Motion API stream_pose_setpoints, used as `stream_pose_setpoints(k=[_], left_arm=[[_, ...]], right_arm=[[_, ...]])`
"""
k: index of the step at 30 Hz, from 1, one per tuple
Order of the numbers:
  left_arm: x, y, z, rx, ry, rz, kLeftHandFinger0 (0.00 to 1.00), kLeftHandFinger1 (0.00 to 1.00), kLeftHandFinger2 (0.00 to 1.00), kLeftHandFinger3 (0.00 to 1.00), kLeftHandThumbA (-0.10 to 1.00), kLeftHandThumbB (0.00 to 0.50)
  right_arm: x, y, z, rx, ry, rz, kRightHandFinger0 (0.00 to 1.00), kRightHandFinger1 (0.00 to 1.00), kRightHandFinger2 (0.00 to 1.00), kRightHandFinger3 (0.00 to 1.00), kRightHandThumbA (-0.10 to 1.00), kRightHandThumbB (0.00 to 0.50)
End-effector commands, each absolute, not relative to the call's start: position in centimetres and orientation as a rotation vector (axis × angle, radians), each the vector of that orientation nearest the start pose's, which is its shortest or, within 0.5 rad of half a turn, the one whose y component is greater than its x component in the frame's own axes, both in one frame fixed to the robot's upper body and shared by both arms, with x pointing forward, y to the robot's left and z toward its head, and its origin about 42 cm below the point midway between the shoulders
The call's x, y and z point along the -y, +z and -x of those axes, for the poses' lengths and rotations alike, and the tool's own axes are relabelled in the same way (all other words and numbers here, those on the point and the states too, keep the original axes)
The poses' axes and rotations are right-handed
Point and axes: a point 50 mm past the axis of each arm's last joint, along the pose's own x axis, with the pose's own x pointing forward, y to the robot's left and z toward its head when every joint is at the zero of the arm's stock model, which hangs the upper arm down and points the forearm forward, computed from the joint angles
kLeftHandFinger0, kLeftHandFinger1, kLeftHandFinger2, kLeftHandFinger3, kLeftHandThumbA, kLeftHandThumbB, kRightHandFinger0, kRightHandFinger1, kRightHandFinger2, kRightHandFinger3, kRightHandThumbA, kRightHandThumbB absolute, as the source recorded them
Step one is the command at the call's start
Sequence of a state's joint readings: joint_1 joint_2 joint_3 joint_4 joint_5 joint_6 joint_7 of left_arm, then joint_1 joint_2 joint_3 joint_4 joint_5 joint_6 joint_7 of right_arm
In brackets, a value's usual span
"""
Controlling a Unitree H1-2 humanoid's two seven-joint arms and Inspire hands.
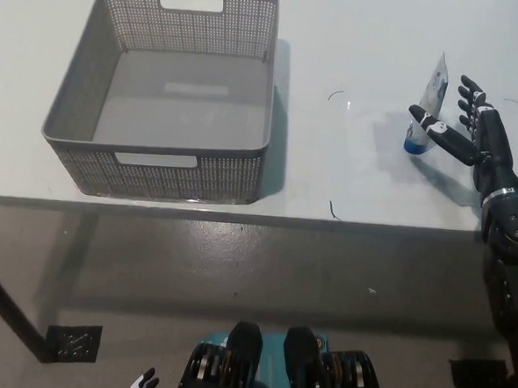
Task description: Use the right hand to pick up a shampoo and place it into a container on the left side
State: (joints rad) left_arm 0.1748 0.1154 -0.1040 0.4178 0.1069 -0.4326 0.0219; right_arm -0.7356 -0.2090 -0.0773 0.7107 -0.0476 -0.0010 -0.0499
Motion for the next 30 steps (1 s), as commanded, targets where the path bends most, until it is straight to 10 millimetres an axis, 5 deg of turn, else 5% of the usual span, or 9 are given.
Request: stream_pose_setpoints(k=[1,9,21,27,28,29,30], left_arm=[[-24.0,-2.0,-18.4,-0.108,-0.082,-0.204,1.00,1.00,1.00,1.00,1.00,0.118],[-24.1,-1.9,-18.4,-0.105,-0.083,-0.212,1.00,1.00,1.00,1.00,1.00,0.117],[-24.1,-1.9,-18.3,-0.104,-0.086,-0.211,1.00,1.00,1.00,1.00,1.00,0.121],[-24.1,-1.7,-18.7,-0.097,-0.087,-0.212,1.00,1.00,1.00,1.00,1.00,0.126],[-24.1,-1.8,-18.7,-0.099,-0.088,-0.205,1.00,1.00,1.00,1.00,1.00,0.132],[-24.1,-1.8,-18.8,-0.100,-0.089,-0.200,1.00,1.00,1.00,1.00,1.00,0.128],[-24.2,-1.8,-18.7,-0.099,-0.089,-0.199,1.00,1.00,1.00,1.00,1.00,0.127]], right_arm=[[26.6,24.2,-52.6,0.161,-0.073,0.224,1.00,1.00,1.00,1.00,1.00,0.416],[24.9,24.3,-54.2,0.144,-0.061,0.208,1.00,1.00,1.00,1.00,0.94,0.376],[22.8,24.3,-56.7,0.051,-0.031,0.194,1.00,1.00,1.00,1.00,0.93,0.404],[22.1,23.7,-56.7,0.054,-0.062,0.119,1.00,1.00,1.00,1.00,0.71,0.358],[22.0,23.5,-56.7,0.051,-0.091,0.130,0.93,0.93,1.00,1.00,0.64,0.345],[22.0,23.3,-56.6,0.040,-0.120,0.112,0.64,0.63,0.67,0.80,0.46,0.297],[21.9,23.2,-56.6,0.030,-0.138,0.087,0.51,0.50,0.63,0.79,0.40,0.313]])
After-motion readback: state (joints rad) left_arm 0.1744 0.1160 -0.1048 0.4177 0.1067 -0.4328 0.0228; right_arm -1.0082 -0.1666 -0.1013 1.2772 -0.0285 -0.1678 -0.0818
